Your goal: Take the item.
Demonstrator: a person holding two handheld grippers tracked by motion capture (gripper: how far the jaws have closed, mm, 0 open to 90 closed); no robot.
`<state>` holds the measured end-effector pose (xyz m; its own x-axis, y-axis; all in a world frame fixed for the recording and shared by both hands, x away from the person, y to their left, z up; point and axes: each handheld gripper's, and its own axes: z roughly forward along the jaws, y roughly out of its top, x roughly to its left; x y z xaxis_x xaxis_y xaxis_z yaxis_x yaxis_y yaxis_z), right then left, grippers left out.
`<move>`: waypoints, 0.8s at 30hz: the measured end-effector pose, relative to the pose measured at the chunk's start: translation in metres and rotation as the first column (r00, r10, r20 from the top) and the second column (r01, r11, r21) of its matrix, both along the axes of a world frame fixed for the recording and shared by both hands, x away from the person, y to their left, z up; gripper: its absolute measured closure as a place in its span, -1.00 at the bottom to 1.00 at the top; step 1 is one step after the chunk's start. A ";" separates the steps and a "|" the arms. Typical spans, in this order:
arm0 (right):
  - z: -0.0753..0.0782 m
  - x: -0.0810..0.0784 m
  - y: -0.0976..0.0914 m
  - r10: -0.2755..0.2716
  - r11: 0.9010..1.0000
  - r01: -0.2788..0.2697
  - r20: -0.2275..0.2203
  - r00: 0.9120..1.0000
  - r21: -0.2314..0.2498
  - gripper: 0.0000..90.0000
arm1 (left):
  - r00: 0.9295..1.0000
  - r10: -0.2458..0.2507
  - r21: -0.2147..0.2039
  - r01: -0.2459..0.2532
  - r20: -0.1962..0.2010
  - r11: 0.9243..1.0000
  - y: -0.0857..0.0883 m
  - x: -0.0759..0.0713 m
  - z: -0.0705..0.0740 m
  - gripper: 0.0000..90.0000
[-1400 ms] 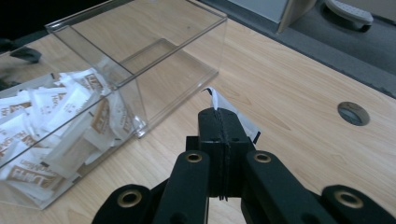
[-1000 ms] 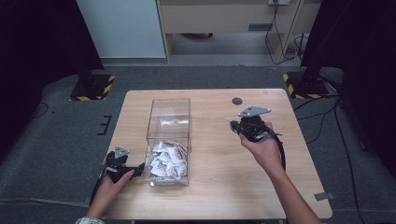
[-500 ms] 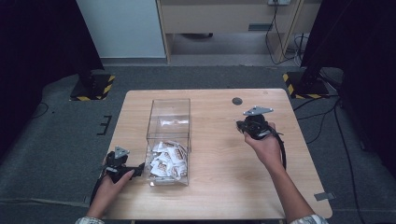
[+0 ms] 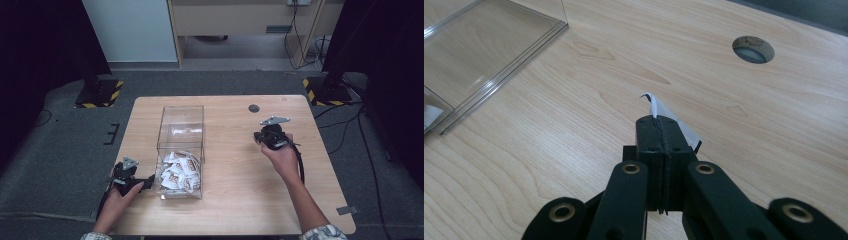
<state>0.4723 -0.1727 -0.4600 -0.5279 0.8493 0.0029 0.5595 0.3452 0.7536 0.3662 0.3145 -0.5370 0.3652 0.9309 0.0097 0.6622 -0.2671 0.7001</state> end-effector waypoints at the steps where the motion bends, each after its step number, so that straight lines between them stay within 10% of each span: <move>1: -0.004 0.002 0.000 -0.006 1.000 0.006 -0.007 1.000 0.011 0.99 | 1.000 0.000 0.000 0.000 0.000 1.000 0.000 0.000 0.000 -1.00; 24: -0.039 0.014 0.014 -0.034 0.999 0.034 -0.066 0.997 0.005 0.97 | 1.000 0.001 -0.002 -0.001 -0.001 1.000 0.000 0.000 0.000 -1.00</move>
<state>0.4864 -0.1591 -0.4987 -0.4973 0.8665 0.0422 0.6191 0.3204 0.7170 0.3662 0.3144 -0.5370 0.3642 0.9313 0.0078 0.6630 -0.2652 0.7001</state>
